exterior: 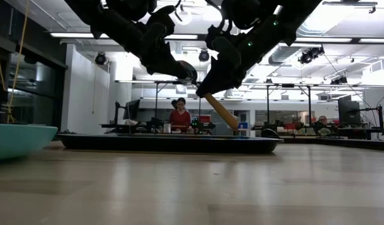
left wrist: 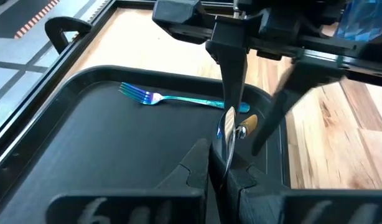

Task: Pick and place plate/cup/fork/spoon on tray
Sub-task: Put the yellow spoon on the black tray to the left side of the blue fork

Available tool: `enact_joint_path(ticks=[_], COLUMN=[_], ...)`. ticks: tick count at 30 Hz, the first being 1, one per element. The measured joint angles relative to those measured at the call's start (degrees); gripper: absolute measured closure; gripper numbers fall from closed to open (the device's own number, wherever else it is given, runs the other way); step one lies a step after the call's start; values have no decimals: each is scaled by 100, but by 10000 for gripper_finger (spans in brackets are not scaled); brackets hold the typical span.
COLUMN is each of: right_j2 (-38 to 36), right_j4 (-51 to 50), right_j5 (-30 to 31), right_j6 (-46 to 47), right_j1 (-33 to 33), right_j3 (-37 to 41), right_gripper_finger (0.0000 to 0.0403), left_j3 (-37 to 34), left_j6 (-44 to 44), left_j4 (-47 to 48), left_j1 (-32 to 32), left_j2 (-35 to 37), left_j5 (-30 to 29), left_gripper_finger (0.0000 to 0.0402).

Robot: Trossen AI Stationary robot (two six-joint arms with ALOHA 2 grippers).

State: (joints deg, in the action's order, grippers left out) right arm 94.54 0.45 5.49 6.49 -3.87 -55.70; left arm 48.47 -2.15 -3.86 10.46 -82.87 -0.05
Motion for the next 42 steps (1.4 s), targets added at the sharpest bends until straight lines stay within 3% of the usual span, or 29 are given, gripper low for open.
enact_joint_path(ticks=[5,11,19,23,27,34,42], right_j2=[0,0,-48,-170,-359,-827,-916], right_j4=[-25,-19,-651,-912,-687,1595,4856], right_j5=[29,-149,-62,37,-14,-322,-468], right_j6=[95,110,95,94,226,689,1669], right_j1=[-46,-114,-362,-531,-670,-712,-840], right_j3=[0,0,0,9,202,1643,3133], right_gripper_finger=[388,377,392,392,392,392,392], left_j3=[0,0,0,0,-144,-1146,-1881], left_j6=[-4,-15,-105,-140,-121,6,257], left_j4=[-36,-50,1,407,656,-639,-1980], left_j1=[-1,-2,2,120,289,597,798], left_j2=[-3,-4,14,252,715,1799,2633], left_j5=[-49,-52,-747,-1115,-1053,-312,-124], left_gripper_finger=[401,397,343,325,324,351,372])
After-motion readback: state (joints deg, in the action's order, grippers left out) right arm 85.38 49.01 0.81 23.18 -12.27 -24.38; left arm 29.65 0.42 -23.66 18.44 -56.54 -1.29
